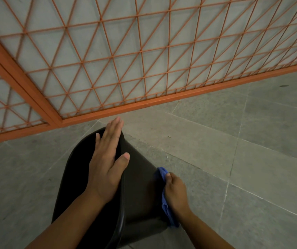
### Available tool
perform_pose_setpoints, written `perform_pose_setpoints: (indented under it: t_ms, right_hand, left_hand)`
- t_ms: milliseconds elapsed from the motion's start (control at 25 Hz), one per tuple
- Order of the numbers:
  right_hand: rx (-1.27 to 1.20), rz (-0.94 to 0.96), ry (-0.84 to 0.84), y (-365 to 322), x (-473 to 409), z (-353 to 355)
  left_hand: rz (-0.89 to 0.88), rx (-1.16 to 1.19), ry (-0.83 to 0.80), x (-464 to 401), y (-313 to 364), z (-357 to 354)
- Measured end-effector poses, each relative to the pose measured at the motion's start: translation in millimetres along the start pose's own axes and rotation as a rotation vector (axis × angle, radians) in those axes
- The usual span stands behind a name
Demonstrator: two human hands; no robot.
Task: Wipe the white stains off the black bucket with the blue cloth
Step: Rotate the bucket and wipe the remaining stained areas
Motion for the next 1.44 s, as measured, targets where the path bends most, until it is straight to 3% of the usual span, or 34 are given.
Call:
perform_pose_setpoints:
  t_ms: [120, 240, 400, 520, 680, 800, 960, 1160, 1280, 1440]
  right_hand:
    - [0.022, -0.017, 0.009, 10, 4, 8]
    - [0.045, -0.090, -0.021, 25, 6, 12]
    - [-0.006, -0.165, -0.103, 36, 21, 10]
    - [0.013, -0.163, -0.158, 37, 32, 7]
    - [-0.039, -0.198, -0.223, 38, 49, 5]
    - [-0.303, -0.324, -0.269, 40, 65, 15]
    - [-0.640, -0.569, -0.211, 61, 65, 34]
    - [-0.888, -0.588, -0.342, 53, 73, 53]
    - [-0.838, -0.478, -0.319, 41, 78, 77]
    - [-0.618, -0.194, -0.134, 9, 87, 120]
  left_hand:
    - [-0.018, 0.014, -0.122, -5, 7, -12]
    - [-0.068, -0.014, -0.364, -16, 18, -28]
    - [-0.189, -0.239, -0.681, -17, 29, -39]
    - [-0.184, -0.207, -0.813, -4, 36, -39]
    - [-0.234, -0.230, -0.793, 7, 47, -27]
    - [-0.402, -0.346, -0.819, 25, 68, -34]
    - [-0.707, -0.546, -0.836, 67, 93, -59]
    - [-0.821, -0.659, -0.682, 72, 109, -50]
    - [-0.658, -0.394, -0.488, 77, 141, -46]
    - [0.171, 0.189, -0.499, 103, 127, -100]
Point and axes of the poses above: each hand's wrist, its own x-axis away from the middle knuckle, its own z-axis out of the back of the hand, y = z × x, the point moved 10 cm from there along -x, towards the middle knuckle, and after that the axes turned 2 degrees about -z, right-handed, at the moved point
